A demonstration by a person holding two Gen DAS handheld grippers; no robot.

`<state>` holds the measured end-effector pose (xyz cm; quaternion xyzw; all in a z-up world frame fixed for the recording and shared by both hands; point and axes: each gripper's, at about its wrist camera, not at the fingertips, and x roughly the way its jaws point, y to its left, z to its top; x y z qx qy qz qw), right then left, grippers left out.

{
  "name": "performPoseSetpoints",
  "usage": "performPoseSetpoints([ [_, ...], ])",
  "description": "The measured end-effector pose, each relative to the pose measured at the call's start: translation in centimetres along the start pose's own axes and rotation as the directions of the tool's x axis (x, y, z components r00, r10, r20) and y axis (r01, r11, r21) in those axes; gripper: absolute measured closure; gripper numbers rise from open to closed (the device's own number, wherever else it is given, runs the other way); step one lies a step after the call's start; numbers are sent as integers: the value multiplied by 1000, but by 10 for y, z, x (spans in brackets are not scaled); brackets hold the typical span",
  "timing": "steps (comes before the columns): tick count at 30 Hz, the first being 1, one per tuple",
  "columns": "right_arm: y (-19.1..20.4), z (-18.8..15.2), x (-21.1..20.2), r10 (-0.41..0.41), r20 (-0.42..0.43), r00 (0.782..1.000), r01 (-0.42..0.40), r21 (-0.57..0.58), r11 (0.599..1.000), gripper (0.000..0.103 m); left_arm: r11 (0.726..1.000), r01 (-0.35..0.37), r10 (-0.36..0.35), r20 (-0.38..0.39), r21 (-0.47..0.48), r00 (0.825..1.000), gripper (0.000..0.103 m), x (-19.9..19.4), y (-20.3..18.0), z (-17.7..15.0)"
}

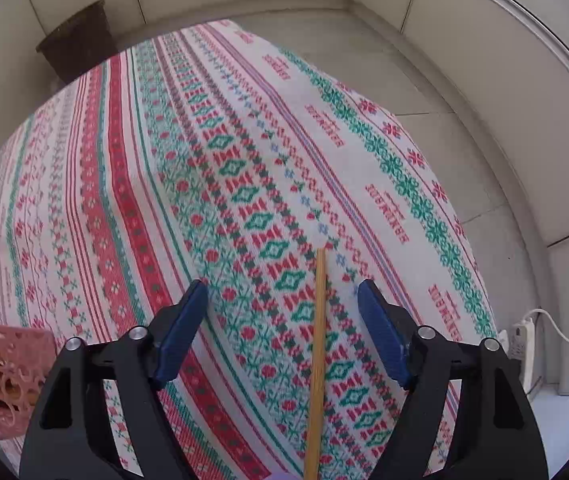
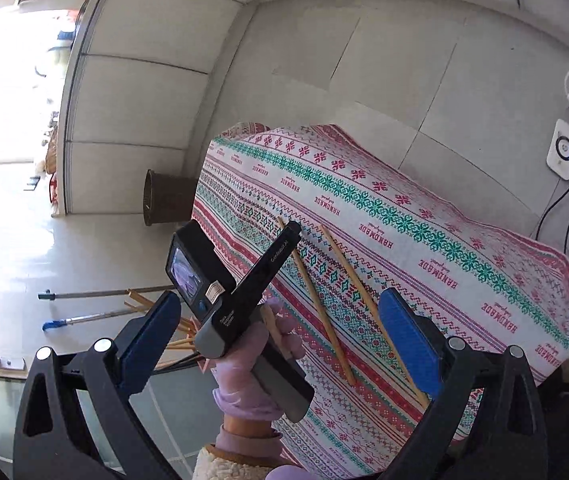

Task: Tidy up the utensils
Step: 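Lower both open tools onto the last wooden chopsticks on the cloth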

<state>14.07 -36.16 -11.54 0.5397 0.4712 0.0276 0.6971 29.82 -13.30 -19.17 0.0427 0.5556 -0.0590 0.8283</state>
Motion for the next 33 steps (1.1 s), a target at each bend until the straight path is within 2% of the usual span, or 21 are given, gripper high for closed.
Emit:
performPoseSetpoints([
  [1,-4,2,-1,7,3,1000,-7,24,1000,7,1000,3,-3,10,8,1000,41,1,-3,2],
  [4,-11,7,-1,9,8,1000,-10,65,998,7,999,5,-6,26,51,1000,60,-1,-14,2],
  [6,-13,8,-2,-4,16,1000,3,72,997,7,996,-1,-2,33,93,999,81,-4,-27,-2],
  [7,-13,9,-1,-8,16,1000,7,72,997,7,993,-6,2,34,114,999,85,-6,-32,-4],
  [8,-13,9,0,-12,16,1000,11,70,998,7,992,-6,2,32,129,999,95,-6,-34,-7],
  [9,-12,10,2,-21,16,1000,20,60,998,7,990,1,-5,26,140,1000,98,-8,-35,-11],
  [15,-8,19,18,-163,54,985,164,-14,986,7,993,76,-76,-8,91,997,99,-23,-8,-40],
  [19,-6,25,49,-282,51,958,285,-80,955,7,989,105,-107,11,101,994,99,-52,12,-75],
  [21,-2,23,67,-351,61,934,357,-137,924,7,988,114,-117,31,108,993,99,-71,24,-90],
  [23,2,18,84,-419,108,902,432,-187,882,7,988,111,-120,70,110,990,99,-95,37,-103],
  [25,5,13,98,-470,135,872,489,-230,841,7,989,86,-100,123,117,987,99,-117,47,-112],
  [29,13,2,129,-519,149,842,537,-324,779,7,991,98,-115,205,94,972,99,-153,69,-123],
  [33,23,-11,150,-566,205,799,595,-411,691,7,994,93,-108,300,64,948,99,-190,81,-133],
])
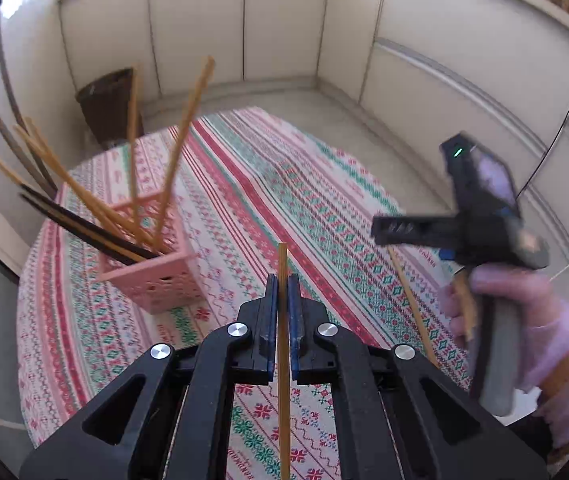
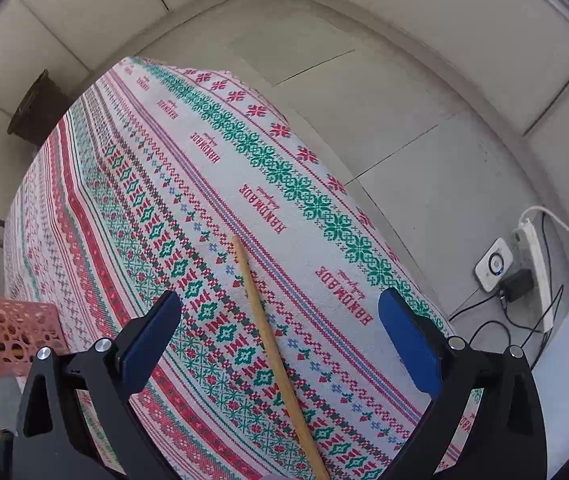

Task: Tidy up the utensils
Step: 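Lower both open tools onto the last wooden chopsticks on the cloth, then close the right tool on a wooden chopstick while the left tool holds another, then lift both held wooden chopsticks and carry them over the pink basket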

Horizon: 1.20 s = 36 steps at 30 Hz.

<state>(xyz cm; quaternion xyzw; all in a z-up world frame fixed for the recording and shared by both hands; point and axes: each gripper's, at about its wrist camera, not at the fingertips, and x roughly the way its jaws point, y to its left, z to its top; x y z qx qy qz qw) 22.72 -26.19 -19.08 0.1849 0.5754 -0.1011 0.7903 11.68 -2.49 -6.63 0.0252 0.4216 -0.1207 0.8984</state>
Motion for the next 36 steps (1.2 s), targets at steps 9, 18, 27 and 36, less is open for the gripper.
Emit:
performPoseSetpoints([
  [9,20,0,23,-80,34,996,84,-146,986,16,999,27,-21,115,-45,993,99,-43,19,7],
  [18,50,-29,11,-69,144,987,113,-330,937,96,999,13,-5,154,-50,988,99,-58,24,11],
  [27,36,-28,-24,159,83,984,-138,-214,967,98,995,30,-12,190,-91,982,99,-76,39,12],
  [36,54,-40,-140,349,279,895,-271,-283,920,98,995,45,-18,291,-86,957,99,-114,45,19],
])
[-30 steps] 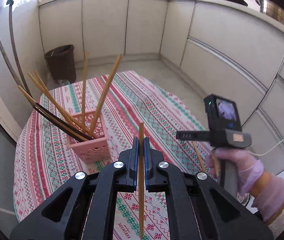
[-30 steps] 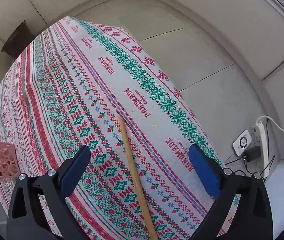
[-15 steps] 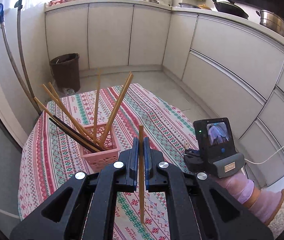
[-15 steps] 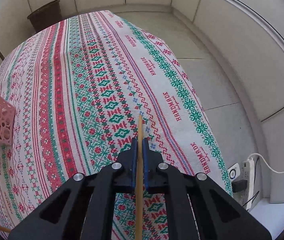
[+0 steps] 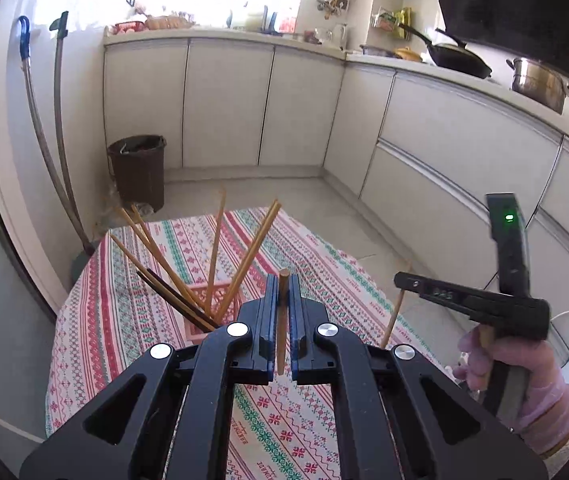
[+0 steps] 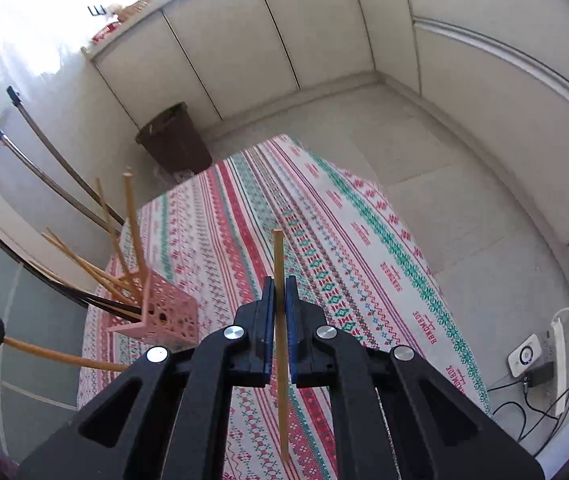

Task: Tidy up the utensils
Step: 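Lift both held wooden chopsticks and carry them over the pink basket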

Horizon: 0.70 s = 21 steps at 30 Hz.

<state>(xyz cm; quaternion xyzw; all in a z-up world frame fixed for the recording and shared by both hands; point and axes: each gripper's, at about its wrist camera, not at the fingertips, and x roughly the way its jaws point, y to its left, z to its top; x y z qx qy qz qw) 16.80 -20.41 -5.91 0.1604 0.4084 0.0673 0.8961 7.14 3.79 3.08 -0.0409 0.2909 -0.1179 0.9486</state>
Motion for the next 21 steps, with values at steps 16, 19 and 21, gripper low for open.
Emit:
performPoseSetpoints([
  [16,14,59,-111,282,236,930,-307,75,949,97,999,-3,14,203,-54,979,99,-56,12,64],
  [19,20,72,-126,318,276,907,-346,58,937,97,997,-30,45,236,-68,971,99,-57,17,78],
  [21,25,78,-133,330,295,897,-358,43,933,97,996,-41,60,252,-81,966,99,-52,20,85],
])
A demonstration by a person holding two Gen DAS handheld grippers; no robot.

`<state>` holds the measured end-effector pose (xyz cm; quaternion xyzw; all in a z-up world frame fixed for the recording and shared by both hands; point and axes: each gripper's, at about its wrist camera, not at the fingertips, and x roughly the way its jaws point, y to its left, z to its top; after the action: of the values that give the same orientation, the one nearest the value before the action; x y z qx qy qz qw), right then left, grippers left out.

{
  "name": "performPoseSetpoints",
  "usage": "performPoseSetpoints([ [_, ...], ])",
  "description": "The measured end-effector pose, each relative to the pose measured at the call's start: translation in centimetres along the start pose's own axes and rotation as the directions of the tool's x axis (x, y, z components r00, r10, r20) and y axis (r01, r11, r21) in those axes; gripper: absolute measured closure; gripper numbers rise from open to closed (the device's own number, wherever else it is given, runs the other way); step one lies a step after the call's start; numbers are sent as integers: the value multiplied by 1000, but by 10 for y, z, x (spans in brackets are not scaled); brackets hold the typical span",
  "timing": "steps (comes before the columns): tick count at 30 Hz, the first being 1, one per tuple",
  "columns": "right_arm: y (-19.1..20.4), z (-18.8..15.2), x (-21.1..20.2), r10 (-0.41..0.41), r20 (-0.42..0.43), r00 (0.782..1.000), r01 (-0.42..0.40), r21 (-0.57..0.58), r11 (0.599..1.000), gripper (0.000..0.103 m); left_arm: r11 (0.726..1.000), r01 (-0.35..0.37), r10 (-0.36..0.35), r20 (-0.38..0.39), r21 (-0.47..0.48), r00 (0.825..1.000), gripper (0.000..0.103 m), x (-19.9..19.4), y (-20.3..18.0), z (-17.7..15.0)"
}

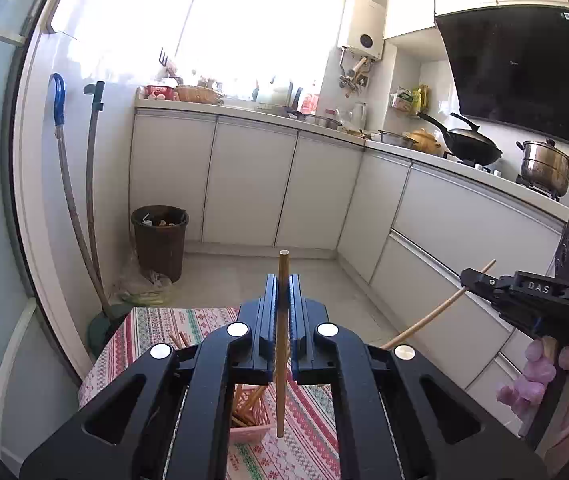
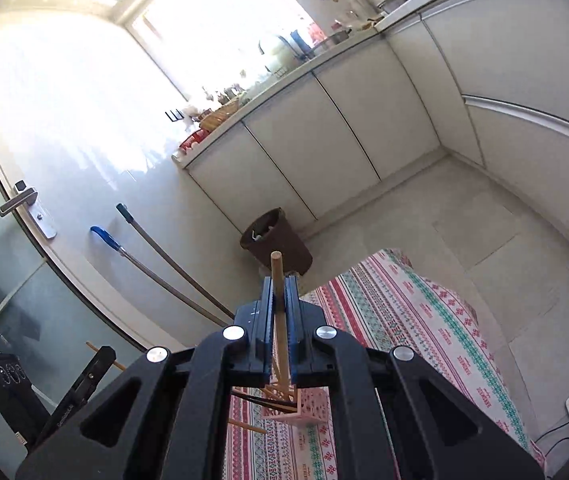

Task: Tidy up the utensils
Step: 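Lift both held wooden chopsticks and carry them over the pink basket, then lower both chopsticks into the basket and open both tools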

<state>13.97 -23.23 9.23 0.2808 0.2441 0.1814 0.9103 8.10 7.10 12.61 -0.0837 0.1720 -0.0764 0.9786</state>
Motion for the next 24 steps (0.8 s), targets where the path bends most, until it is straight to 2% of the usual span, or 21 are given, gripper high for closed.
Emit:
performPoseSetpoints([
  [6,11,6,10,23,-14,1000,-23,-32,999,97,997,-72,72,-8,-33,997,96,36,14,-1],
  [7,11,4,15,20,-22,1000,-21,-36,999,97,997,-60,59,-28,-38,998,89,46,18,-4],
  [8,11,3,20,17,-30,999,-18,-37,999,97,997,-56,53,-66,-48,996,65,57,23,-7],
  [9,10,2,24,15,-39,999,-17,-37,999,97,994,-83,76,-96,-75,992,57,65,32,-12],
  [12,11,-2,35,18,-71,997,-20,-40,999,97,985,-125,114,-98,-116,989,59,63,46,-14],
  [18,18,-9,44,13,-89,996,-18,-55,998,97,976,-141,142,-8,-164,990,59,23,60,-1],
  [24,27,-21,65,-19,-112,993,10,-83,997,97,967,-170,173,3,-189,985,55,3,68,4],
])
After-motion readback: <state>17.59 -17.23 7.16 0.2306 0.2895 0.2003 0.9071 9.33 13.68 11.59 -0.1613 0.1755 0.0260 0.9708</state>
